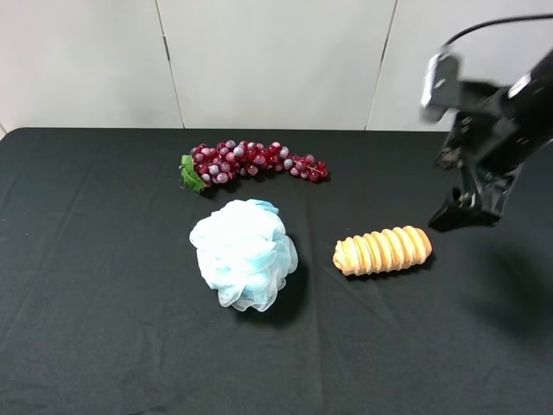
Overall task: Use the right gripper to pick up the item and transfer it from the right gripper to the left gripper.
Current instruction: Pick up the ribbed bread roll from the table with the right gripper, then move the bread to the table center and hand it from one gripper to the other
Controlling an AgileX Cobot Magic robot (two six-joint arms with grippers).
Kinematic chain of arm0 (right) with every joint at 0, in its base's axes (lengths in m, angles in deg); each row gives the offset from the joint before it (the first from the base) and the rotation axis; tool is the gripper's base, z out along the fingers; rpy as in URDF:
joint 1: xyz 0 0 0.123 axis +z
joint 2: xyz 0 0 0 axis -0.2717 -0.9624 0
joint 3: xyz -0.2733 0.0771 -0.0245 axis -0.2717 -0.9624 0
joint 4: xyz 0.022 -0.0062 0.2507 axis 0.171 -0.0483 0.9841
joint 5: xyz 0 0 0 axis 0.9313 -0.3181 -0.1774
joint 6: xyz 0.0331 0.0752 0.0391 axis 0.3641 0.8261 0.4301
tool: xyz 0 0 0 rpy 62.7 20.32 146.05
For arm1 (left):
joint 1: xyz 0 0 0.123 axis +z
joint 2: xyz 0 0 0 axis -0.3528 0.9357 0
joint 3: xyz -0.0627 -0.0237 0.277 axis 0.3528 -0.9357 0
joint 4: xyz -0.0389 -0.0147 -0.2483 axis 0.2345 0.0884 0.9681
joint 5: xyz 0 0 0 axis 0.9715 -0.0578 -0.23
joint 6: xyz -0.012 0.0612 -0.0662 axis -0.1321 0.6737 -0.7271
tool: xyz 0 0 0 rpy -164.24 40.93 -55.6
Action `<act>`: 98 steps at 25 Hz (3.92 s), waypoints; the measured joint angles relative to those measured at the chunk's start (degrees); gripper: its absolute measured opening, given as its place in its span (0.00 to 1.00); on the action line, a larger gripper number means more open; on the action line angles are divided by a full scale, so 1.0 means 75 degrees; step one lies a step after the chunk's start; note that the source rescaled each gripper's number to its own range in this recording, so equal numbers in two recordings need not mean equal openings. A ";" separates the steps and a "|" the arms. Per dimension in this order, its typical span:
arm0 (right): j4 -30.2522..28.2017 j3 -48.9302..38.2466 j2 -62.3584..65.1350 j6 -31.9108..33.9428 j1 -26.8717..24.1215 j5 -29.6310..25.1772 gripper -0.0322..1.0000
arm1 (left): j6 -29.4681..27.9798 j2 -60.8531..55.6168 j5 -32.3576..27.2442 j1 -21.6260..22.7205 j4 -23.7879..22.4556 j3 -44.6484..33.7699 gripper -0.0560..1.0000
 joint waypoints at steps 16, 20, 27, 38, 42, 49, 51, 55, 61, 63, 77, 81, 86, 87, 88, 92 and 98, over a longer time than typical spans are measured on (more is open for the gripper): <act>0.0288 0.0297 -0.2045 -0.1379 -0.0145 0.0156 1.00 | 0.0000 0.0000 0.0000 0.0000 0.0000 0.0000 0.98; 0.0591 0.0327 -0.2387 -0.1770 -0.0368 0.0398 1.00 | 0.0000 0.0000 0.0000 0.0000 0.0000 0.0000 0.98; 0.0611 0.0361 -0.2859 -0.1982 -0.0565 0.0647 1.00 | 0.0000 0.0000 0.0010 0.0000 0.0008 0.0000 0.98; 0.0442 0.0361 -0.3317 -0.2160 -0.0565 0.0887 1.00 | 0.0000 0.0000 0.0010 0.0000 0.0008 0.0000 0.98; 0.0416 0.0361 -0.3337 -0.2166 -0.0565 0.0887 1.00 | 0.0000 0.0000 0.0010 0.0000 0.0008 0.0000 0.98; 0.0410 0.0361 -0.3404 -0.2166 -0.0565 0.0906 0.98 | 0.0000 0.0000 0.0010 0.0000 0.0008 0.0000 0.98; 0.0410 0.0361 -0.3411 -0.2166 -0.0565 0.0929 0.88 | 0.0000 0.0000 0.0010 0.0000 0.0008 0.0000 0.98; 0.0424 0.0361 -0.3424 -0.2166 -0.0565 0.0946 0.58 | 0.0000 0.0000 0.0010 0.0000 0.0008 0.0000 0.98; 0.0690 0.0361 -0.3439 -0.2166 -0.0565 0.1065 0.19 | 0.0000 0.0000 0.0010 0.0000 0.0008 0.0000 0.98; 0.0735 0.0361 -0.3439 -0.2122 -0.0565 0.1105 0.19 | 0.0000 0.0000 0.0010 0.0000 0.0008 0.0000 0.98; 0.1021 0.0361 -0.2568 -0.1134 -0.0565 0.1246 0.12 | 0.0000 0.0000 0.0002 0.0000 -0.0001 0.0000 0.98; 0.1245 0.0361 -0.2087 -0.0516 -0.0565 0.1164 0.12 | 0.0000 0.0000 0.0002 0.0000 -0.0001 0.0000 0.98; 0.1216 0.0361 -0.1412 0.0384 -0.0308 0.0809 0.08 | 0.0000 0.0000 0.0002 0.0000 -0.0001 0.0000 0.98; 0.1210 0.0361 -0.1281 0.0546 -0.0238 0.0753 0.08 | 0.0000 0.0000 0.0002 0.0000 -0.0001 0.0000 0.98; 0.1210 0.0361 -0.1160 0.0719 -0.0158 0.0684 0.08 | 0.0000 0.0000 0.0002 0.0000 -0.0001 0.0000 0.98; 0.1088 0.0361 -0.0773 0.1288 0.0104 0.0365 0.08 | 0.0000 0.0000 0.0002 0.0000 -0.0001 0.0000 0.98; 0.0867 0.0361 -0.0087 0.1912 0.0432 0.0266 0.08 | 0.0000 0.0000 0.0002 0.0000 -0.0001 0.0000 0.98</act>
